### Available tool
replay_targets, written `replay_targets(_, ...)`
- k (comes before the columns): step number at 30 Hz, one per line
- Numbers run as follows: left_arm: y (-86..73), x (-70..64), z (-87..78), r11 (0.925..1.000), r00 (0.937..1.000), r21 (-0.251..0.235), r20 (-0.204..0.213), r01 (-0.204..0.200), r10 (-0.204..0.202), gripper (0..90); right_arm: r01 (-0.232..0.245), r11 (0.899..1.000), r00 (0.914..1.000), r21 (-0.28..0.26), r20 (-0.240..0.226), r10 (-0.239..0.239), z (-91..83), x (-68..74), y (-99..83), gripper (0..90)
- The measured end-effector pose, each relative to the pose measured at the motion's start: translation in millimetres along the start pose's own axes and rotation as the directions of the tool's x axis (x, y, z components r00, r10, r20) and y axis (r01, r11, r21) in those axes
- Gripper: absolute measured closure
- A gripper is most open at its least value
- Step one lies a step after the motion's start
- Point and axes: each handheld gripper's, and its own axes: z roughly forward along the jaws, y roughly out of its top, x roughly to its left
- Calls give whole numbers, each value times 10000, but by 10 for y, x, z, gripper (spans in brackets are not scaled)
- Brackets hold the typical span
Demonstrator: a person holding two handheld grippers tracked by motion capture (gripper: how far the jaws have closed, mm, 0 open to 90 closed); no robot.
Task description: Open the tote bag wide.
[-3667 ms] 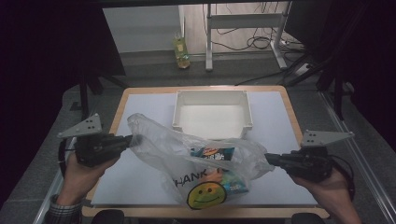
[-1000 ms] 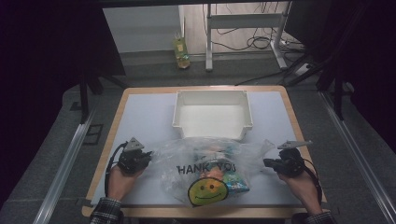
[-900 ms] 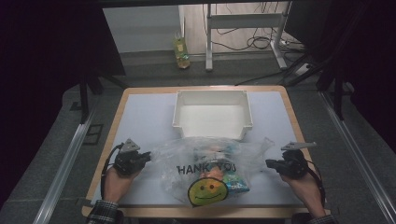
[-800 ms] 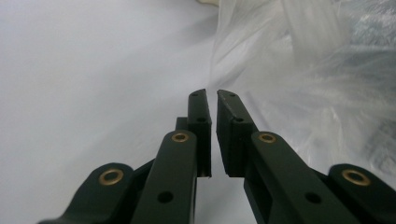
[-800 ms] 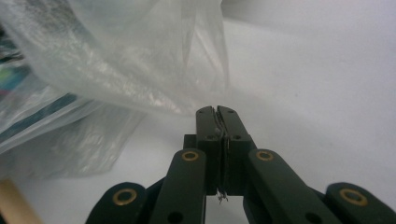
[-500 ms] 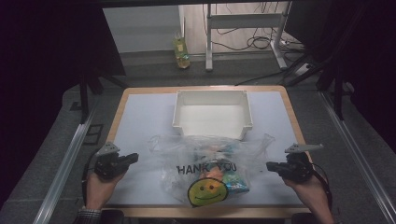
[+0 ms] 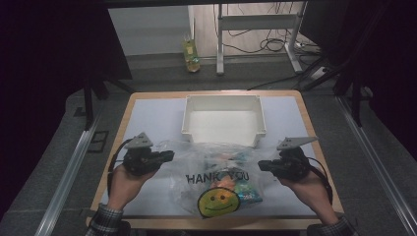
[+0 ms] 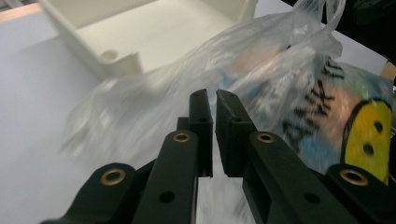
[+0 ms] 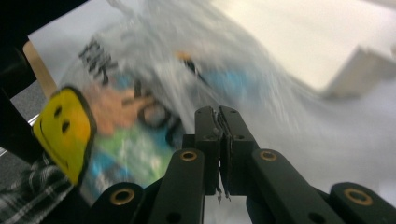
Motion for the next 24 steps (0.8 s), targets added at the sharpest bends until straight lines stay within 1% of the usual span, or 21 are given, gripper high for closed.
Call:
replay_targets(1, 40, 0, 55, 10000, 10000, 37, 55, -68, 68, 845, 33, 10000, 10000, -26, -40, -33, 31, 0, 53, 859)
replay_targets(2, 99, 5, 153, 9999, 9998, 101, 167, -103, 101, 845, 14, 10000, 10000, -33, -69, -14, 58, -3, 89, 859)
replay_targets(3, 138, 5, 238, 9998, 9996, 200, 262, -70, 65, 845, -19, 10000, 9999, -31, -155, 18, 159, -31, 181, 860)
replay_targets(4, 160, 5, 305, 9996, 9994, 265, 337, -92, 83, 846, -19, 10000, 9999, -31, -155, 18, 159, -31, 181, 860)
replay_targets(6, 197, 3, 490, 9982, 9990, 579, 417, -158, 134, 846, -79, 10000, 9998, 38, -182, 80, 256, -56, 229, 859)
replay_targets(7, 200, 3, 580, 9970, 9989, 746, 433, -205, 173, 845, -91, 9997, 9998, 245, -160, 95, 379, -93, 253, 859)
replay_targets(8, 181, 4, 742, 9941, 9986, 1071, 528, -145, 88, 845, -74, 9994, 9999, 352, -80, 77, 441, -114, 252, 859)
replay_targets(9, 181, 4, 742, 9941, 9986, 1071, 528, -145, 88, 845, -74, 9994, 9999, 352, -80, 77, 441, -114, 252, 859)
replay_targets(10, 163, 8, 809, 9925, 9987, 1215, 499, -161, 101, 845, -87, 9989, 10000, 461, -16, 88, 497, -142, 241, 859)
replay_targets(11, 136, 15, 875, 9904, 9988, 1381, 494, -98, 30, 845, -152, 9985, 9999, 527, -29, 154, 550, -172, 224, 859)
replay_targets(12, 115, 16, 908, 9894, 9986, 1449, 525, -19, -58, 842, -235, 9979, 9997, 600, -63, 239, 604, -199, 194, 861)
replay_targets(13, 89, 20, 940, 9878, 9985, 1559, 540, -41, -44, 838, -270, 9966, 9994, 773, -183, 285, 659, -212, 140, 861)
replay_targets(15, 26, -10, 987, 9853, 9972, 1704, 719, 63, -188, 838, -266, 9961, 9993, 842, -253, 289, 679, -208, 106, 861)
replay_targets(17, -45, -55, 1018, 9822, 9956, 1880, 916, 3, -178, 838, -280, 9948, 9986, 977, -430, 323, 698, -184, 29, 861)
replay_targets(18, -63, -66, 1023, 9812, 9947, 1932, 1009, -13, -186, 838, -263, 9940, 9976, 1065, -612, 329, 701, -161, -32, 860)
replay_targets(20, -104, -99, 1033, 9788, 9924, 2049, 1219, -75, -180, 838, -225, 9930, 9972, 1160, -677, 305, 703, -138, -78, 861)
replay_targets(22, -143, -136, 1033, 9767, 9908, 2139, 1346, -149, -144, 838, -211, 9924, 9967, 1210, -752, 303, 702, -127, -101, 861)
replay_targets(24, -175, -165, 1019, 9756, 9872, 2189, 1587, -186, -168, 839, -226, 9916, 9952, 1270, -917, 345, 702, -103, -146, 860)
